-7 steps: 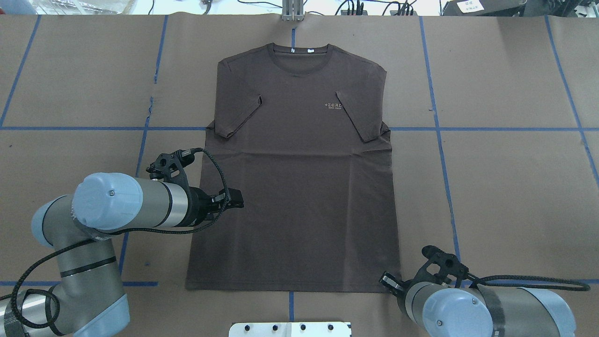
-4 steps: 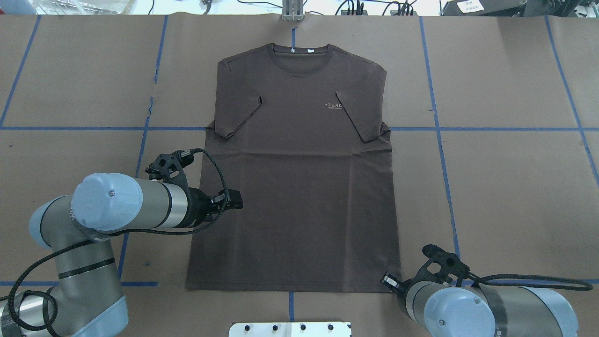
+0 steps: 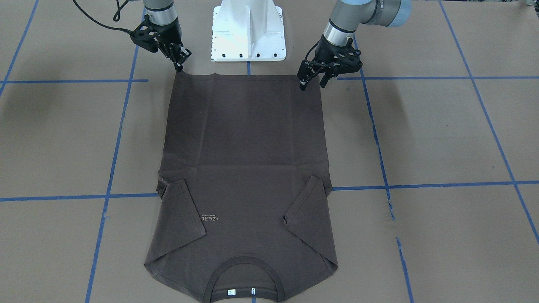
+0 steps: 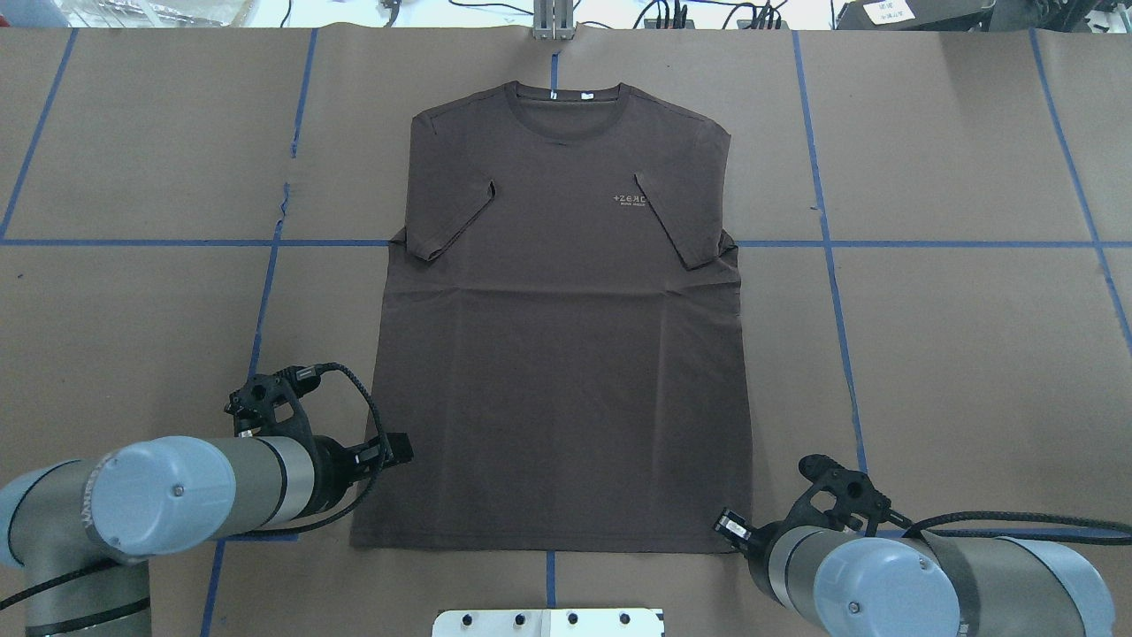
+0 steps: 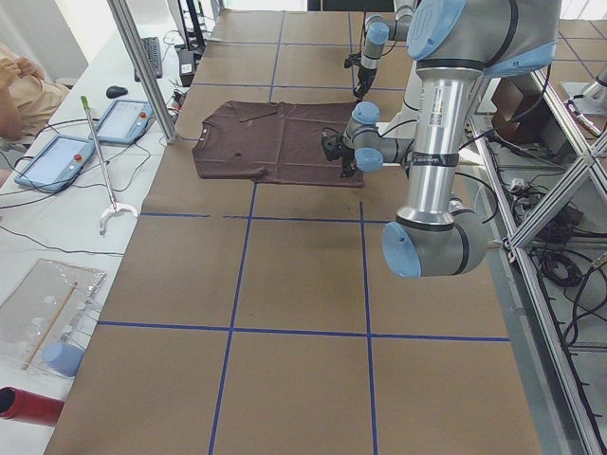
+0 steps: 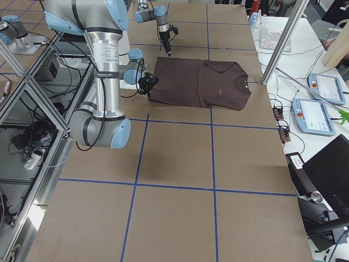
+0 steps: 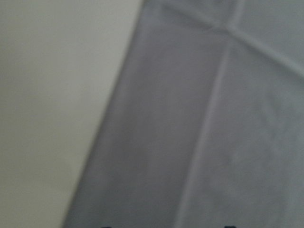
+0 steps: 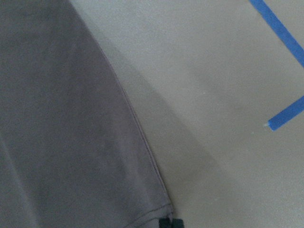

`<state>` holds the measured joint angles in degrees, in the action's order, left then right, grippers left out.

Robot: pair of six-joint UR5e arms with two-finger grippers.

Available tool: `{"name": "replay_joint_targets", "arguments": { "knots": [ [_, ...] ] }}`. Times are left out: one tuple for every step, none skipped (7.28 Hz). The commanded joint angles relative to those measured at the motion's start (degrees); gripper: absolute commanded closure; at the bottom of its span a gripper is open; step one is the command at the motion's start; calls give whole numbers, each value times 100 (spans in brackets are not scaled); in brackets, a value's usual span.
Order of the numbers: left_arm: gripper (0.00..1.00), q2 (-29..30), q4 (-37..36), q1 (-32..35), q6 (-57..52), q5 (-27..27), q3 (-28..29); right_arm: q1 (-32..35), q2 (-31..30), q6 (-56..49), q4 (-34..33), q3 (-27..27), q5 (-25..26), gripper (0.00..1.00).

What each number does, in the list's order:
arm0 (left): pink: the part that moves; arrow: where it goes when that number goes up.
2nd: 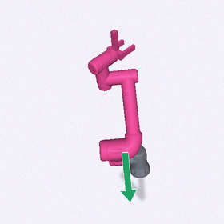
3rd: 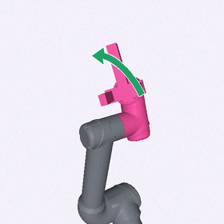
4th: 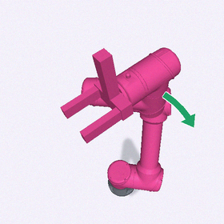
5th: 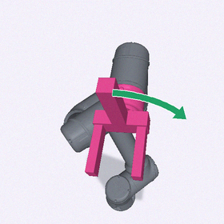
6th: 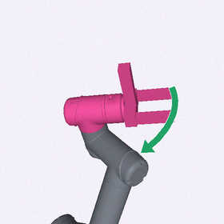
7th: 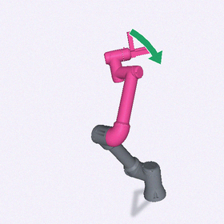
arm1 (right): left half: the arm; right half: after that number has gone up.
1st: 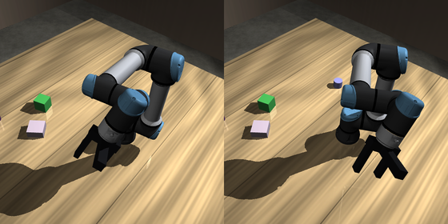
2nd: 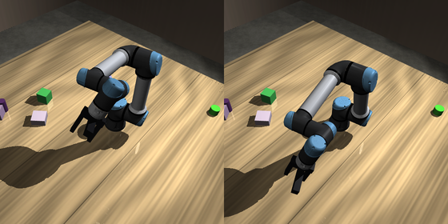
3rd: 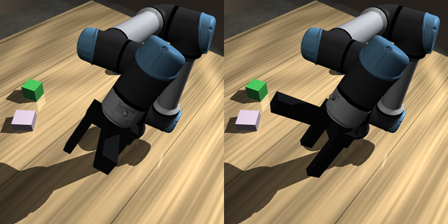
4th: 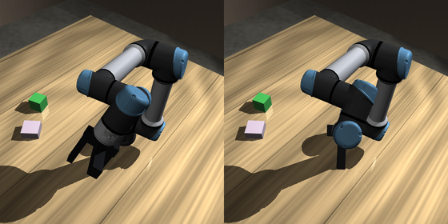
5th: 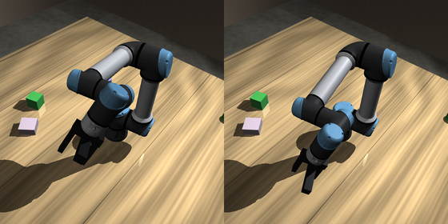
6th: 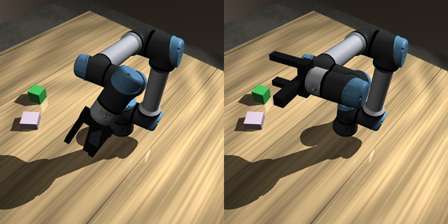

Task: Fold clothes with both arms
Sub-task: 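Position both grippers at the two hem corners nearest the robot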

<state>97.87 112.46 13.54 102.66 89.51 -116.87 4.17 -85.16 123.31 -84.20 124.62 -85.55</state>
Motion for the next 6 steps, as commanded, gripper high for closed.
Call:
{"name": "replay_joint_targets", "arguments": {
  "knots": [
    [20, -93, -514, -499, 455, -258, -38, 31, 8, 0, 0, 19, -14, 100],
    [20, -93, -523, -536, 457, -259, -20, 31, -1, 0, 0, 19, -14, 100],
    [23, -93, -523, -554, 466, -250, -11, 31, -1, 0, 0, 19, -14, 100],
    [30, -93, -523, -563, 483, -250, -2, 23, 8, 0, 0, 19, -14, 100],
    [41, -93, -532, -563, 510, -250, -2, 31, 8, 0, 0, 19, -14, 100],
    [50, -84, -523, -572, 579, -250, 15, 40, 8, 0, 0, 19, -14, 100]
  ]
}}
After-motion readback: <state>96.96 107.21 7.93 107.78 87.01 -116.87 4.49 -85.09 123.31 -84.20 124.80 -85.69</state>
